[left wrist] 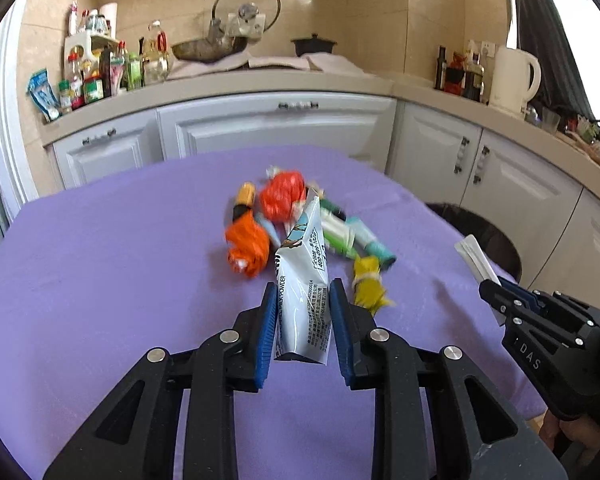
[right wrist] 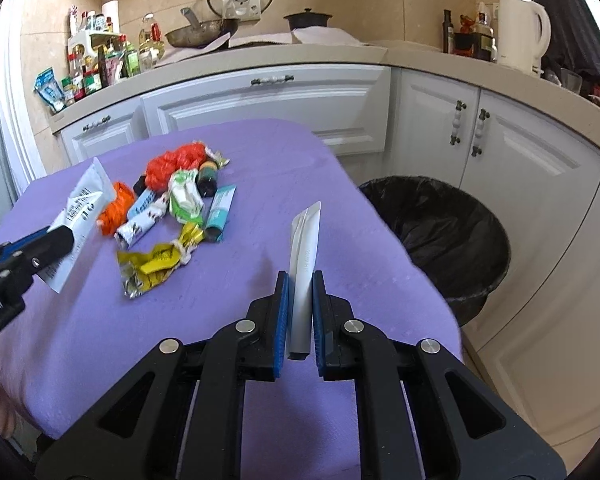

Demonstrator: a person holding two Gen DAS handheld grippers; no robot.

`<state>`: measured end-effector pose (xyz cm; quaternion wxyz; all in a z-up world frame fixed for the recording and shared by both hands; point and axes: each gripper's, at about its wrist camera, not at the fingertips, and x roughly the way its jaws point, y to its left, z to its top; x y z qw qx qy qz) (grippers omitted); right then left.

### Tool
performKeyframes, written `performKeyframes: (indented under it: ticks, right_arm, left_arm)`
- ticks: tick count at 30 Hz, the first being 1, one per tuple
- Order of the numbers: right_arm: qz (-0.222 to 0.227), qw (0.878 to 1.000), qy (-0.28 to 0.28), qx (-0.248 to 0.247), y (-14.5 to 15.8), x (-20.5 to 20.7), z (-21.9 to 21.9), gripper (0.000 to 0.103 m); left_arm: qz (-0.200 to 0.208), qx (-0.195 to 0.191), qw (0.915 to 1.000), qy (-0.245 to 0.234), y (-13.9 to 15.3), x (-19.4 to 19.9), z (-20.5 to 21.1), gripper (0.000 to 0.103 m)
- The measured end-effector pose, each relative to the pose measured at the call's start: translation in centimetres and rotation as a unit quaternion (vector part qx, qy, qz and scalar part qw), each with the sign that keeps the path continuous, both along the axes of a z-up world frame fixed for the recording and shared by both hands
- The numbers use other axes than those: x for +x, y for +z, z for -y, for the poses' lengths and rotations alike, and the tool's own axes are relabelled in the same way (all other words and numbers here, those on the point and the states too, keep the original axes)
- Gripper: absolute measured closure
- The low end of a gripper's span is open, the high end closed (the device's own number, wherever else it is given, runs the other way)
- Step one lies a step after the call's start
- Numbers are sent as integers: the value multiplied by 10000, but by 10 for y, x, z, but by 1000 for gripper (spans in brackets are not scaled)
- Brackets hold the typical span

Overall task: Collect trash
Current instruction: 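Carry both items over the black bin and open both tools to drop them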

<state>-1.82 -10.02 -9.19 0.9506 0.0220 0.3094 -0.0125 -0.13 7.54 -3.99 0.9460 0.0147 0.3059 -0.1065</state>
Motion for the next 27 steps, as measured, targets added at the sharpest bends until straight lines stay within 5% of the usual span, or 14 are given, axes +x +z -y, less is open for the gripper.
performKeyframes:
  ticks: [15,27]
  right_arm:
    - [482,9955,-796,-160,34,16,72,92]
    - [374,9918,-1209,-178,25,47,140,92]
  left_arm:
    - [163,-174,9983,-536,23,36,69,76]
    - [-23,37,9949,-1008,10,73,158,76]
